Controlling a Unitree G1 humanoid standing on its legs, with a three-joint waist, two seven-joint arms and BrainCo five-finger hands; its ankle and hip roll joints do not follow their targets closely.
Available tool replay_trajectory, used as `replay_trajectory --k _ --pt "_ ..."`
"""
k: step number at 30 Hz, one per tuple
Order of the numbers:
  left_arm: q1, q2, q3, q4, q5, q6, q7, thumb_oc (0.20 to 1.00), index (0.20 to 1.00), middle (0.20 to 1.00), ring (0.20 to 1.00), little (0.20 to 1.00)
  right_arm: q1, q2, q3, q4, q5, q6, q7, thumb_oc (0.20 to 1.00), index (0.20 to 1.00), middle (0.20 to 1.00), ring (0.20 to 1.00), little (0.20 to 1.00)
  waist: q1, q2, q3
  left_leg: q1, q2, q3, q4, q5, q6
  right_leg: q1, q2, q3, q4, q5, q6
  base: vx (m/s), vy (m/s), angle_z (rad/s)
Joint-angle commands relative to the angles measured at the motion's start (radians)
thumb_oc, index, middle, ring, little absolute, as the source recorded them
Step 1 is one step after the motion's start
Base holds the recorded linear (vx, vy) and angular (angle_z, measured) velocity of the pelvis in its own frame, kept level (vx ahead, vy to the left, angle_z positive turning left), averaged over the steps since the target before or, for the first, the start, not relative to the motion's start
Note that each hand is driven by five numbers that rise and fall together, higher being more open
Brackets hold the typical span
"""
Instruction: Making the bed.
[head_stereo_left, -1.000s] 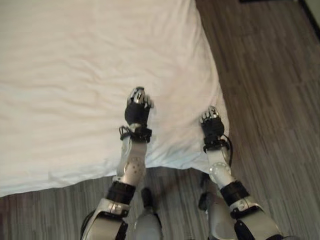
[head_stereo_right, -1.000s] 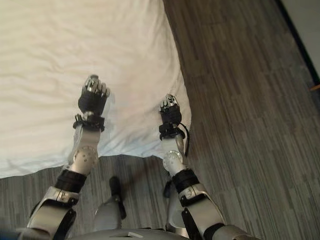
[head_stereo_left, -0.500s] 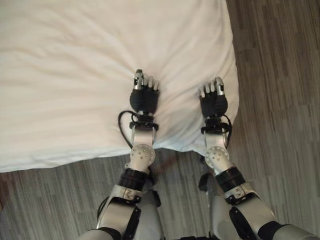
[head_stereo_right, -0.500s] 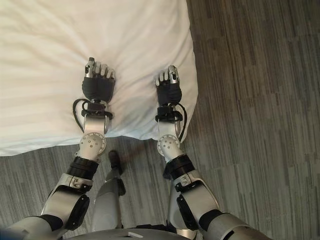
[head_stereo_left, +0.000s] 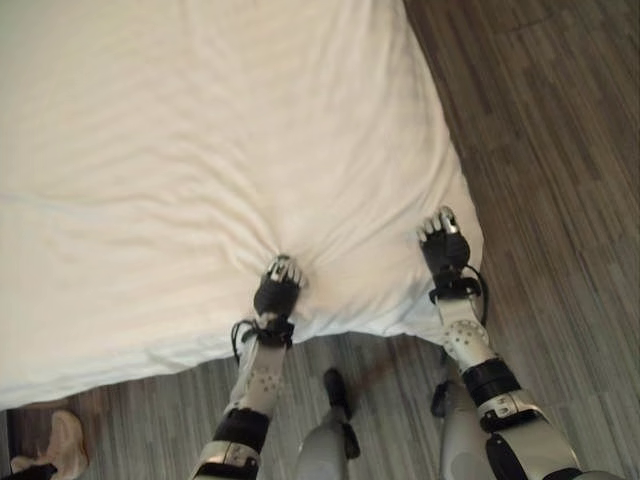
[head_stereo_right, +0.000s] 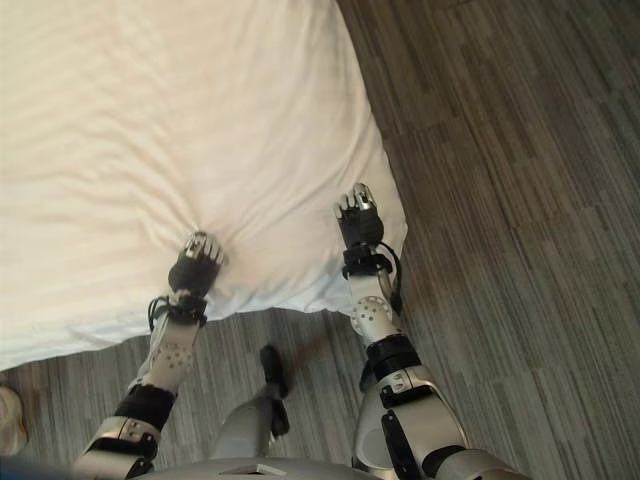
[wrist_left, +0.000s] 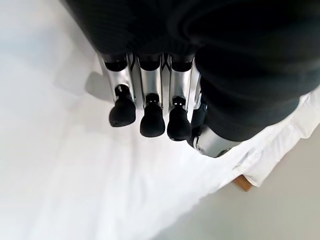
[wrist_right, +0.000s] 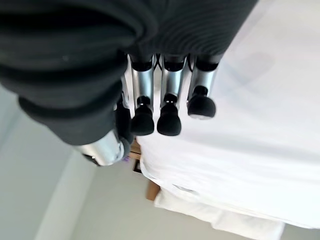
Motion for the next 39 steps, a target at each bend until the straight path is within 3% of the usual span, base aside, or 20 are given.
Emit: replay_trajectory --k 1,6,10,11,12,18,25,27,29,31,33,34,35,39 --pt "0.009 0.089 -0.014 0.302 0.169 0.061 0.158 0.200 0.200 0.200 0.200 0.200 0.119 -0.035 -0.137 0.282 -0.116 0.007 -0.148 0.200 0.200 0.200 0.200 0.200 -0.029 -0.104 0.109 -0.040 0.021 0.080 -0.002 0.090 -0.025 0.062 -0.050 0.069 0.013 -0.100 0.109 0.14 -0.038 -0.08" --pt "-0.050 0.125 -0.042 0.262 0.244 0.035 0.172 0.200 0.200 0.200 0.200 0.200 0.136 -0.109 -0.164 0.389 -0.226 0.057 -0.155 0.200 0.200 0.200 0.200 0.200 -0.045 -0.134 0.054 0.036 0.013 0.097 -0.002 0.080 -0.019 0.128 -0.041 0.078 0.010 -0.107 0.105 0.11 -0.021 0.00" --pt "-0.070 0.183 -0.067 0.140 0.361 0.007 0.191 0.200 0.200 0.200 0.200 0.200 0.227 -0.181 -0.231 0.423 -0.299 0.087 -0.143 0.200 0.200 0.200 0.200 0.200 -0.088 -0.154 -0.019 0.121 0.013 0.115 -0.002 0.062 -0.017 0.211 -0.031 0.092 0.007 -0.129 0.106 0.19 0.013 -0.14" --pt "-0.098 0.225 -0.054 0.069 0.385 -0.013 0.208 0.200 0.200 0.200 0.200 0.200 0.262 -0.211 -0.245 0.400 -0.332 0.091 -0.139 0.325 0.325 0.325 0.325 0.325 -0.105 -0.159 -0.048 0.147 0.016 0.120 -0.002 0.053 -0.020 0.235 -0.028 0.096 0.009 -0.140 0.110 0.21 -0.031 -0.17" --pt "-0.140 0.277 -0.048 -0.105 0.466 -0.046 0.235 1.000 1.000 1.000 1.000 1.000 0.323 -0.242 -0.250 0.348 -0.409 0.089 -0.146 1.000 1.000 1.000 1.000 1.000 -0.130 -0.167 -0.090 0.171 0.019 0.124 -0.002 0.056 -0.023 0.260 -0.024 0.100 0.006 -0.140 0.110 0.21 -0.039 -0.05" --pt "-0.239 0.348 -0.015 -0.321 0.625 -0.089 0.322 1.000 1.000 1.000 1.000 1.000 0.351 -0.284 -0.195 0.210 -0.544 0.082 -0.143 1.000 1.000 1.000 1.000 1.000 -0.157 -0.184 -0.162 0.214 0.026 0.134 -0.002 0.052 -0.026 0.294 -0.021 0.113 0.006 -0.144 0.112 0.06 -0.017 -0.04" --pt "-0.152 0.312 0.068 -0.407 0.647 -0.092 0.361 1.000 1.000 1.000 1.000 1.000 0.423 -0.271 -0.186 -0.005 -0.654 0.075 -0.157 1.000 1.000 1.000 1.000 1.000 -0.178 -0.196 -0.220 0.269 0.028 0.151 -0.002 0.036 -0.023 0.334 -0.029 0.124 0.006 -0.137 0.116 0.04 0.022 -0.01" --pt "-0.073 0.337 0.061 -0.433 0.803 -0.055 0.376 1.000 1.000 1.000 1.000 1.000 0.429 -0.339 -0.139 -0.157 -0.879 0.079 -0.190 1.000 1.000 1.000 1.000 1.000 -0.188 -0.201 -0.222 0.296 0.025 0.173 -0.002 0.022 -0.016 0.331 -0.022 0.147 0.011 -0.135 0.125 0.00 0.057 -0.07" --pt "-0.070 0.335 0.062 -0.437 0.808 -0.052 0.380 1.000 1.000 1.000 1.000 1.000 0.431 -0.337 -0.137 -0.163 -0.884 0.083 -0.194 1.000 1.000 1.000 1.000 1.000 -0.186 -0.203 -0.224 0.293 0.023 0.176 -0.002 0.028 -0.014 0.327 -0.023 0.150 0.009 -0.128 0.124 -0.01 0.039 -0.24" --pt "-0.016 0.398 0.094 -0.408 1.020 -0.003 0.455 1.000 1.000 1.000 1.000 1.000 0.466 -0.383 -0.146 -0.366 -1.012 0.073 -0.197 1.000 1.000 1.000 1.000 1.000 -0.216 -0.209 -0.230 0.323 0.020 0.221 -0.002 0.016 -0.008 0.312 -0.014 0.184 0.013 -0.114 0.134 -0.01 0.082 -0.22" --pt "-0.016 0.398 0.093 -0.408 1.020 -0.003 0.455 1.000 1.000 1.000 1.000 1.000 0.467 -0.382 -0.146 -0.367 -1.012 0.074 -0.197 1.000 1.000 1.000 1.000 1.000 -0.214 -0.210 -0.232 0.322 0.019 0.222 -0.002 0.017 -0.008 0.309 -0.015 0.186 0.013 -0.112 0.134 -0.02 0.060 -0.50" --pt "0.028 0.406 0.151 -0.395 1.053 0.017 0.486 1.000 1.000 1.000 1.000 1.000 0.508 -0.378 -0.181 -0.484 -1.050 0.059 -0.187 1.000 1.000 1.000 1.000 1.000 -0.246 -0.213 -0.231 0.343 0.015 0.243 -0.002 0.007 -0.003 0.299 -0.011 0.197 0.021 -0.096 0.135 -0.15 0.104 -0.73" --pt "0.089 0.387 0.173 -0.420 1.073 0.025 0.483 1.000 1.000 1.000 1.000 1.000 0.538 -0.367 -0.161 -0.540 -1.097 0.071 -0.178 1.000 1.000 1.000 1.000 1.000 -0.255 -0.227 -0.227 0.344 0.012 0.261 -0.002 0.012 0.000 0.267 -0.012 0.201 0.028 -0.044 0.135 -0.15 0.104 -0.55" --pt "0.146 0.369 0.191 -0.446 1.087 0.028 0.494 1.000 1.000 1.000 1.000 1.000 0.545 -0.365 -0.139 -0.567 -1.118 0.071 -0.172 1.000 1.000 1.000 1.000 1.000 -0.259 -0.229 -0.213 0.362 0.017 0.297 -0.002 0.008 -0.002 0.240 -0.017 0.186 0.051 -0.018 0.135 -0.04 -0.002 -1.14"
